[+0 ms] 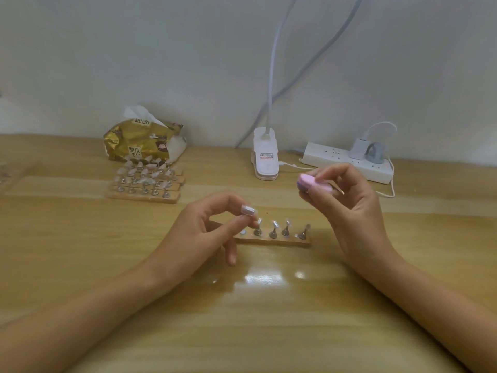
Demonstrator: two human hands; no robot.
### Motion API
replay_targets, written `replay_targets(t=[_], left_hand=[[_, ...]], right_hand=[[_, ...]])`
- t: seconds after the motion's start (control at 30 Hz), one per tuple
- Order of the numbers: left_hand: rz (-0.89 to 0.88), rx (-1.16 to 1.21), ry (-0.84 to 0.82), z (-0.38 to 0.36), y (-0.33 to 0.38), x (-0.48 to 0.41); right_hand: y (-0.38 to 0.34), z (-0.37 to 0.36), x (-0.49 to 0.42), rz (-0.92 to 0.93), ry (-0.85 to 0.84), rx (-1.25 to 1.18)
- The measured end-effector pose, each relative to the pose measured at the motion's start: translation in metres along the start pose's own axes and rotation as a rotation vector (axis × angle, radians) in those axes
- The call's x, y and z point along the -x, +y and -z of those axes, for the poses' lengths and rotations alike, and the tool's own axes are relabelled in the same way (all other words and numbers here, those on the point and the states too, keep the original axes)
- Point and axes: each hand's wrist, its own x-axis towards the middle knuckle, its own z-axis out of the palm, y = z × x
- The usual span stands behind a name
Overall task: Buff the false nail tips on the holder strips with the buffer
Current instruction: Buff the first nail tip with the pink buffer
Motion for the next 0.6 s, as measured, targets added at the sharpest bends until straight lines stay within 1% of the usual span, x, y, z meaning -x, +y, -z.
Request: replay_targets(t=[0.07,0.17,0.23,0.27,0.3,0.37,0.4,0.47,0.53,0.6], left_hand=[[0.005,-0.031,-0.036,0.002,0.000,0.001],[0.028,-0.111,-0.143,0.007,-0.001,0.001],[-0.004,-0.214,-0.175,0.010,-0.002,0.000],[-0.030,-0.278,-0.182,0.010,-0.002,0.000],[-0.061,-0.342,-0.189,0.011,-0.002,0.000],[-0.128,-0.461,-0.186,0.012,-0.002,0.001],[-0.156,-0.523,-0.172,0.013,-0.002,0.001],[-0.166,-0.608,-0.129,0.017,-0.004,-0.001],[-0.136,-0.588,-0.125,0.022,-0.006,-0.003],[-0.105,-0.539,-0.166,0.025,-0.007,-0.006]], right_hand=[[-0.003,-0.005,0.004,0.034,-0.027,0.007],[-0.010,-0.009,0.009,0.068,-0.088,0.045],[-0.013,-0.004,0.007,0.019,-0.051,0.059],[-0.012,0.002,0.004,-0.042,0.002,0.087],[-0.011,0.009,0.001,-0.143,0.053,0.127],[-0.007,0.023,-0.006,-0.424,0.062,0.192],[-0.006,0.029,-0.009,-0.533,0.031,0.238],[-0.010,0.040,-0.015,-0.644,-0.094,0.385],[-0.022,0.045,-0.021,-0.708,-0.313,0.538],[-0.033,0.045,-0.022,-0.753,-0.515,0.663]])
